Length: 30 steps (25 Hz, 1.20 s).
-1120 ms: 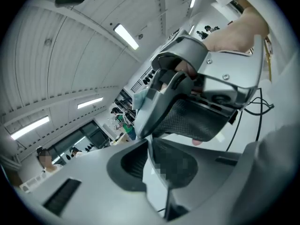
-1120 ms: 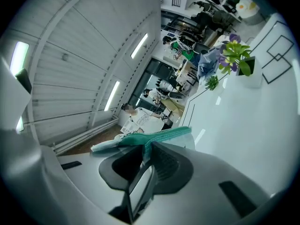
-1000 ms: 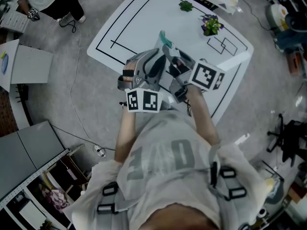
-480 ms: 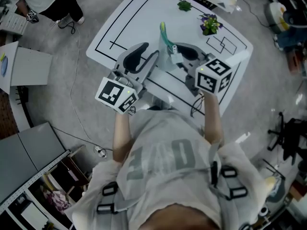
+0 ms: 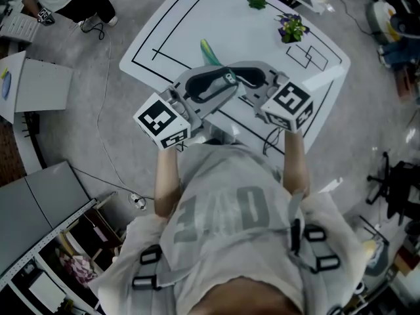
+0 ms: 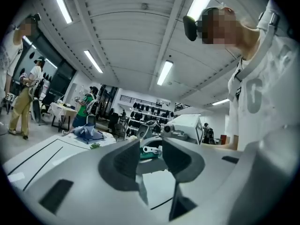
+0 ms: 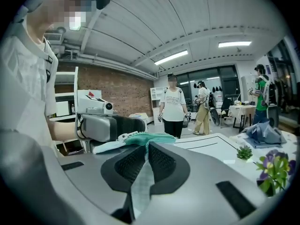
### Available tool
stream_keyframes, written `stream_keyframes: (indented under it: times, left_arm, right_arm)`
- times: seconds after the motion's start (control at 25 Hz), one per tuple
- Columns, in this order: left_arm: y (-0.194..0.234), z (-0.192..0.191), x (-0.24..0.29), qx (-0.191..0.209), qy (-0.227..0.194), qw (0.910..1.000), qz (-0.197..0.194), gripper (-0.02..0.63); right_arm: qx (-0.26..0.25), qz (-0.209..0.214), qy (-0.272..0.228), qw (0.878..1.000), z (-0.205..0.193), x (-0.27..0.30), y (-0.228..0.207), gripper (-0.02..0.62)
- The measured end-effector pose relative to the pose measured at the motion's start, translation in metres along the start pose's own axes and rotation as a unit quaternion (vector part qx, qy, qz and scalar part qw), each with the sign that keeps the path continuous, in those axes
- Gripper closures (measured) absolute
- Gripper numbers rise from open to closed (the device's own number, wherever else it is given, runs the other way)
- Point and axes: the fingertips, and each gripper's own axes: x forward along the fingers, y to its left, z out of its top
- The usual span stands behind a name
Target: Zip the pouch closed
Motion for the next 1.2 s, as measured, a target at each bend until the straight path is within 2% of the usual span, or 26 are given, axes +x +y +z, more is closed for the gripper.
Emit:
stream_keyframes:
  times: [0.28,0.6,1.08,1.12,1.16,1.2]
  left_arm:
    - [0.003,-0.002,-0.003,-0.018,-0.002,0.9998,-0.006,0.459]
    - [-0.002,-0.003,-0.006,0.013,-0.008,0.9998,-0.01,0.495]
    - [-0.002,0.003,-0.009,0.018,-0.023,0.9996,0.002,0.502]
    - [-0.001,0.005,-0.011,0.019,-0.029,0.9994,0.007,0.516]
    - [0.0,0.007,-0.013,0.017,-0.036,0.9991,0.012,0.565]
    - [0.001,0.008,-0.014,0.012,-0.042,0.999,0.013,0.575]
  right_arm:
    - [-0.024,0.009,-0.004,1.0,0.002,0.002,0.004,0.566]
    - [-0.028,-0.007,0.007,1.0,-0.004,0.003,0.002,0.568]
    - [-0.005,-0.021,-0.01,1.0,0.0,-0.001,-0.001,0.568]
    - [-0.008,-0.024,-0.009,1.0,-0.001,0.0,-0.001,0.566]
    - [-0.008,-0.026,-0.008,1.0,-0.002,0.0,-0.002,0.568]
    - [-0.005,-0.029,-0.007,1.0,-0.002,0.0,-0.002,0.568]
